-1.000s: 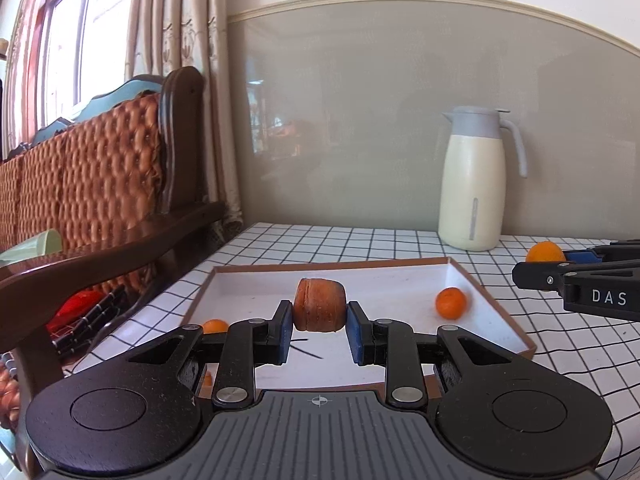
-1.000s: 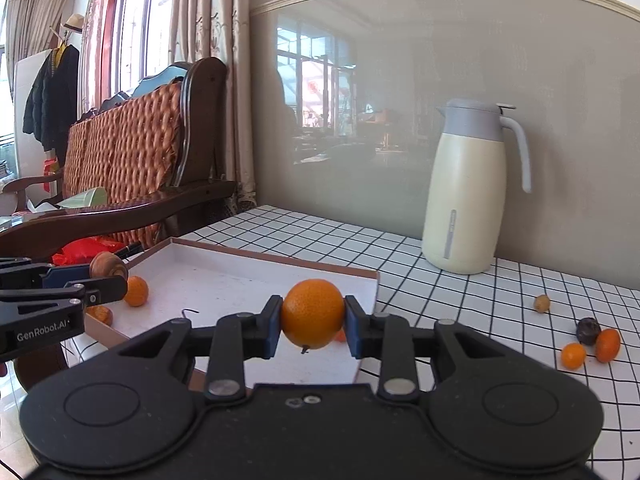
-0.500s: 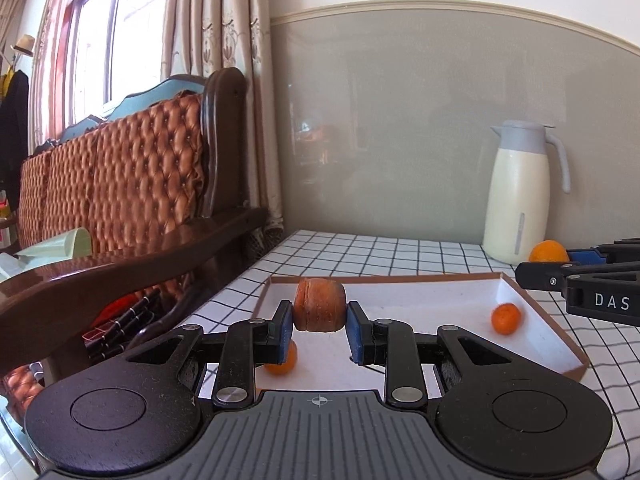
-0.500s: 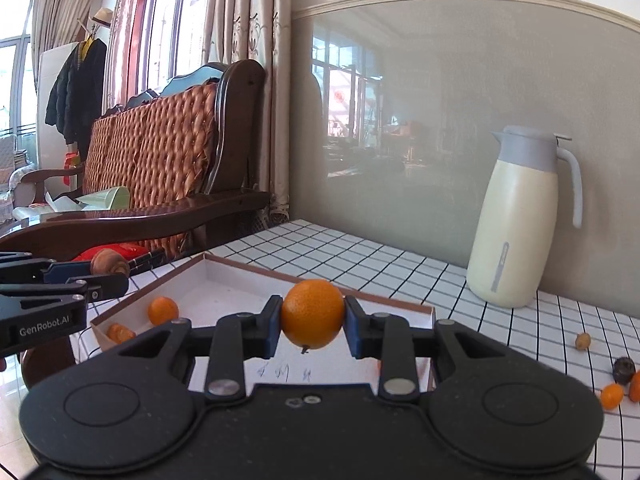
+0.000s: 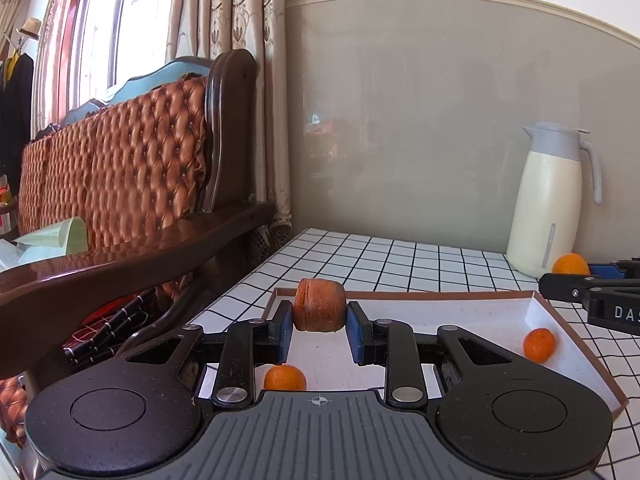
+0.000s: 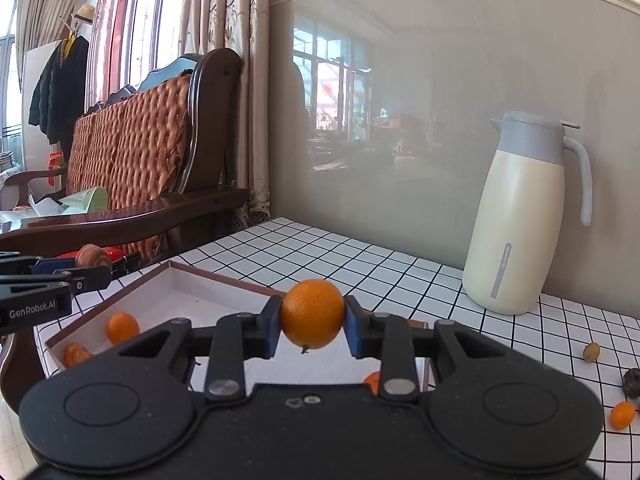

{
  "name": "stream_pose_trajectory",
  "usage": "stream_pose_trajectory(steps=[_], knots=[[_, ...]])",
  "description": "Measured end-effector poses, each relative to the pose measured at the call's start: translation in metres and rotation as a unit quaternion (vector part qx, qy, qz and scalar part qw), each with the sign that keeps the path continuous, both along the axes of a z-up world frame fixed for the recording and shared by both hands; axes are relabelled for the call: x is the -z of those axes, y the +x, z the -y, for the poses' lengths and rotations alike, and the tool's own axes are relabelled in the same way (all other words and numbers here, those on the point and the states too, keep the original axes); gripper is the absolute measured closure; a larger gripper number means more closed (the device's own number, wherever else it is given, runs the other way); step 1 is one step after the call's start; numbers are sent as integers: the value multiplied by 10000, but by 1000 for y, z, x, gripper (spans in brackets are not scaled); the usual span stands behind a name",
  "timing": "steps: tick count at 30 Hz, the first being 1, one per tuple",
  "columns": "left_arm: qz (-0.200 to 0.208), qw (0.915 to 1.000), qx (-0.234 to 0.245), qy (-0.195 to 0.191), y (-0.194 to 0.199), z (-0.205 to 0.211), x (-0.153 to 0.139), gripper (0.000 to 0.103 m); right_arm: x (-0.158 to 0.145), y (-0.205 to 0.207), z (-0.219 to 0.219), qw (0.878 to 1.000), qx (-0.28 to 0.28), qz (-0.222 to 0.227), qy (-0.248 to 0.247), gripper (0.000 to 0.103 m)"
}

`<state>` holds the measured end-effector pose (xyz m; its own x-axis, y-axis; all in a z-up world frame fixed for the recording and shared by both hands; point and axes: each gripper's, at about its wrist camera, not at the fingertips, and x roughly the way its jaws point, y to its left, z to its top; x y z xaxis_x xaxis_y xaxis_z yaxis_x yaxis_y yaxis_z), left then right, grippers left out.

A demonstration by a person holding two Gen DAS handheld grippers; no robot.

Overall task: Organize fruits
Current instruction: 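Carry the cylinder piece and orange over the white tray, then open both grippers to drop the cylinder piece and orange in the tray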

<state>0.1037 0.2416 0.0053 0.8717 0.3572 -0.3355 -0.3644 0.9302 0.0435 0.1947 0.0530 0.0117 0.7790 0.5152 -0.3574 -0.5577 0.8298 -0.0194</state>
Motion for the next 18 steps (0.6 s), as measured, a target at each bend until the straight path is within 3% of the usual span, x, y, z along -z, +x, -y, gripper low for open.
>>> stream_pose_trajectory(steps=[18], knots=[[-330, 9988, -112, -348, 58, -28, 16, 74, 11, 51, -14, 9995, 0, -257, -166, 79]])
